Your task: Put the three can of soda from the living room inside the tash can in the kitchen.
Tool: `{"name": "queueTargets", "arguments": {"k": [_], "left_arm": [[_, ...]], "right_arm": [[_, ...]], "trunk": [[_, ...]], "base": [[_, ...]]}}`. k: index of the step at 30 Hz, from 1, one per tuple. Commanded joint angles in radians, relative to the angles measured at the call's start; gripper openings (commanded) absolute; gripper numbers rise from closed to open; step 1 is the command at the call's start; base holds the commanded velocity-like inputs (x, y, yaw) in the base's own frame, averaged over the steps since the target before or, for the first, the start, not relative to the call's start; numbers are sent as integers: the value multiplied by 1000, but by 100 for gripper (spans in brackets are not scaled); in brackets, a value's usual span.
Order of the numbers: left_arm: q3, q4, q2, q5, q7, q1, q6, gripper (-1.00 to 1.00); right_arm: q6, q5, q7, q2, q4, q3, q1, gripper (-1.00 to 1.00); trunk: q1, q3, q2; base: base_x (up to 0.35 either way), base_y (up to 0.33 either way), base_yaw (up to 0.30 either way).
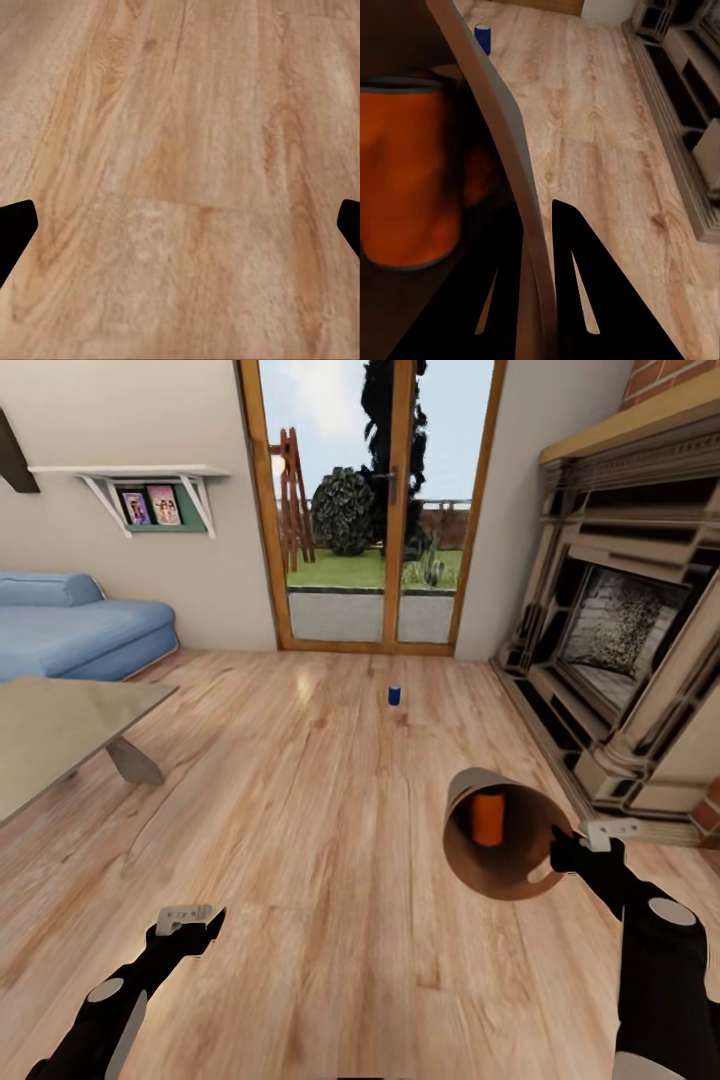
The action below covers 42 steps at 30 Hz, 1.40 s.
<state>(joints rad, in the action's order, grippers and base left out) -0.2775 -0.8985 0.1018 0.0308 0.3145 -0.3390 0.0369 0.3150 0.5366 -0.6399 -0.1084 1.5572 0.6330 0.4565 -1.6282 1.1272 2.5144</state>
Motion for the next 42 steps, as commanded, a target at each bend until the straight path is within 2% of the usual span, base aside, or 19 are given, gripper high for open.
{"name": "queueTargets", "arguments": {"k": [1, 15, 18, 21, 34, 36, 37, 42], "left_arm": [[0, 0, 0, 0, 0, 0, 0, 100], [0, 1, -1, 1, 0, 0, 0, 100], [0, 3, -1, 1, 0, 0, 0, 100], [0, 20, -1, 0, 0, 0, -7, 100], [0, 27, -1, -1, 0, 0, -14, 100], [0, 27, -1, -1, 0, 0, -14, 100], [0, 27, -1, -1, 0, 0, -14, 100], [0, 27, -1, -1, 0, 0, -14, 100]], "right_arm": [[0, -18, -9, -1, -4, 0, 1, -100], [-5, -21, -8, -4, -30, 1, 1, -100], [-5, -39, -9, -4, -30, 1, 1, -100], [-4, -75, -11, -4, -31, -1, 1, -100], [5, -95, -16, -8, -30, -5, 0, -100], [5, -108, -16, -7, -30, -4, 0, -100], [4, -132, -17, -6, -30, -3, -1, -100], [2, -146, -17, -6, -29, -3, -2, -100]], "trunk": [[0, 0, 0], [0, 0, 0], [0, 0, 0], [0, 0, 0], [0, -10, 0], [0, -13, 0], [0, -14, 0], [0, -19, 0]], "base": [[322, 0, 0], [322, 0, 0], [322, 0, 0], [322, 0, 0], [322, 0, -123], [322, 0, -180], [322, 0, -183], [322, 0, -184]]}}
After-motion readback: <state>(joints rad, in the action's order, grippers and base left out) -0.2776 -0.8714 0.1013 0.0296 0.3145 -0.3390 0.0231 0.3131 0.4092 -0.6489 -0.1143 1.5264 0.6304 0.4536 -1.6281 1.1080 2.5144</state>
